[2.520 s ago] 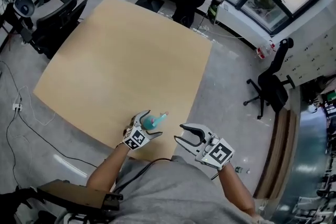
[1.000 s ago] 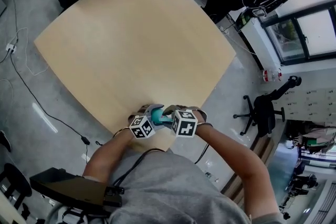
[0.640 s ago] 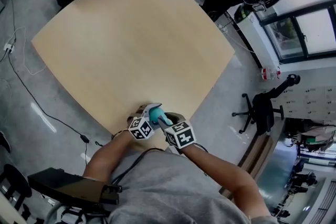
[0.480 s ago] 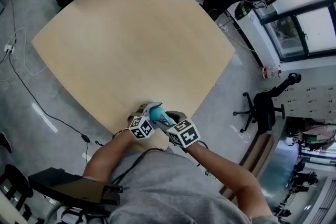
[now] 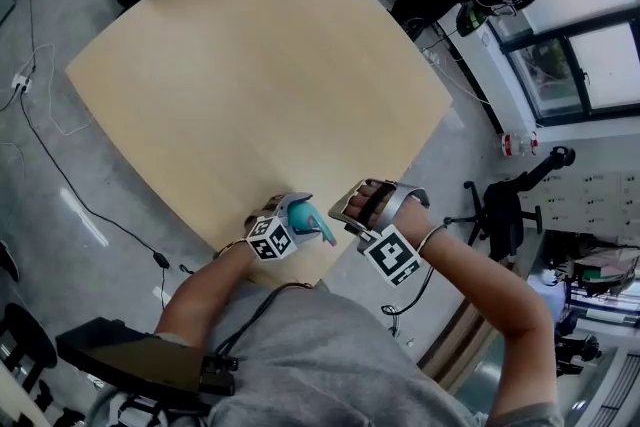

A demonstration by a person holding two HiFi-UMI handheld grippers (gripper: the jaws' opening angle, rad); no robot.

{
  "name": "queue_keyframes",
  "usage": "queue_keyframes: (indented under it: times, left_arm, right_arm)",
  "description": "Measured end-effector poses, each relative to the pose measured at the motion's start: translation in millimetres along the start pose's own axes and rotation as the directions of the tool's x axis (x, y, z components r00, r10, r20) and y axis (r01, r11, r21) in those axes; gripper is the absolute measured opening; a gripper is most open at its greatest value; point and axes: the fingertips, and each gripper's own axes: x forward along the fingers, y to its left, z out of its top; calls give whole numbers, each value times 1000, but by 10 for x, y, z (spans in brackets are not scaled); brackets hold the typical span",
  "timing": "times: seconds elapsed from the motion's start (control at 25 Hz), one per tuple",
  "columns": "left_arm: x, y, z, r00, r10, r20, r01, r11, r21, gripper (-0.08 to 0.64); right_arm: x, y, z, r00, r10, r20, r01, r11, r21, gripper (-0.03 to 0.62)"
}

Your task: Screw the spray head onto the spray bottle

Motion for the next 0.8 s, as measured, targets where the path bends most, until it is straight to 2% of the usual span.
queue_keyframes:
  times: [0.04,0.16,0.28,0.32,0.36,0.4,0.48,0.56,0.6,0.64,0.68,0.72,0.76,0.8]
  left_arm:
    - [-1,5,-7,1000,-1,-1,1,1000,-1,393]
    - [-1,37,-28,1000,-1,-3,1,1000,-1,394]
    - [25,37,-33,1000,-2,-2,2,1000,0,393]
    - [34,29,-34,1000,-2,-3,2,1000,0,394]
    - [40,21,-35,1000,-2,-3,2,1000,0,394]
    - [41,14,-36,1000,-1,-2,1,1000,0,394]
    - [20,14,-44,1000,1,0,-1,1000,0,394]
    - [-11,25,-53,1000,3,1,-3,1000,-1,393]
    - [-17,28,-55,1000,4,1,-4,1000,-3,394]
    - [-14,27,-52,1000,5,1,-5,1000,-5,394]
    - [-4,20,-45,1000,7,3,-7,1000,-7,394]
    - [7,11,-39,1000,10,4,-10,1000,-10,394]
    - [15,4,-37,1000,14,6,-14,1000,-14,394]
    - [19,-1,-37,1000,20,8,-20,1000,-18,394]
  right_arm:
    - [69,47,-8,1000,23,-16,-24,994,-103,219]
    - [293,96,114,998,61,11,-56,957,-286,219]
    - [533,180,182,995,101,2,-92,912,-400,218]
    - [600,202,189,994,110,-5,-102,903,-418,215]
    - [653,207,201,993,116,-6,-108,901,-420,185]
    - [690,198,222,992,123,-1,-113,909,-401,104]
    - [725,143,278,990,139,23,-126,948,-294,95]
    - [738,55,306,988,142,61,-137,987,-79,95]
    - [744,10,296,987,133,92,-141,987,82,95]
    - [752,-25,270,984,115,133,-148,950,276,95]
    - [759,-46,229,980,80,179,-159,861,483,95]
    - [762,-54,181,975,25,221,-172,717,676,95]
    - [758,-55,130,969,-48,244,-182,532,827,95]
    - [745,-53,80,962,-132,239,-186,327,927,96]
